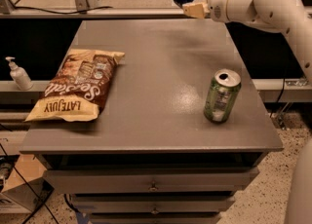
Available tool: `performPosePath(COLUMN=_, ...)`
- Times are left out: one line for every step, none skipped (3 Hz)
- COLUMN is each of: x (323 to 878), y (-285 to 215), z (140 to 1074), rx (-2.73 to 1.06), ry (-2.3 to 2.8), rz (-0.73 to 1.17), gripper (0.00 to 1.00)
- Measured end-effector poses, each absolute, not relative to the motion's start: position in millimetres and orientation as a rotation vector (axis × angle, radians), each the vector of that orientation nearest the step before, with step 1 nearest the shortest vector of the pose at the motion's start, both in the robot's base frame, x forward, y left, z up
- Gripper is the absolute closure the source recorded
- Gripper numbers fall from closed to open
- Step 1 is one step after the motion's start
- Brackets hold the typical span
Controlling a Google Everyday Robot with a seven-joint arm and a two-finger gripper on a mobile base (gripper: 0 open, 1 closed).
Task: Move pepsi can near brown chip bag
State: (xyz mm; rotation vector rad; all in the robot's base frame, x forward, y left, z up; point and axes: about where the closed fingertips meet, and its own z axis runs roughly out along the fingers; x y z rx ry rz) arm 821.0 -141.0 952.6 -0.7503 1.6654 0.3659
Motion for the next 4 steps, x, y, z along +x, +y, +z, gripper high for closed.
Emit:
performPosePath(x=816, y=-130, z=951, rx=-0.81, ry=1.645, rz=0.369, gripper=1.0)
performPosePath(x=818, y=-128, z=950, rx=-0.855, ry=1.657, rz=0.356, gripper=1.0)
performPosePath(x=802, y=-118, z=943, rx=-0.987, ry=1.627, rz=0.408, gripper=1.0)
performPosePath(x=776, y=-103, z=940, rx=-1.147, ry=1.574, rz=0.457, gripper=1.0)
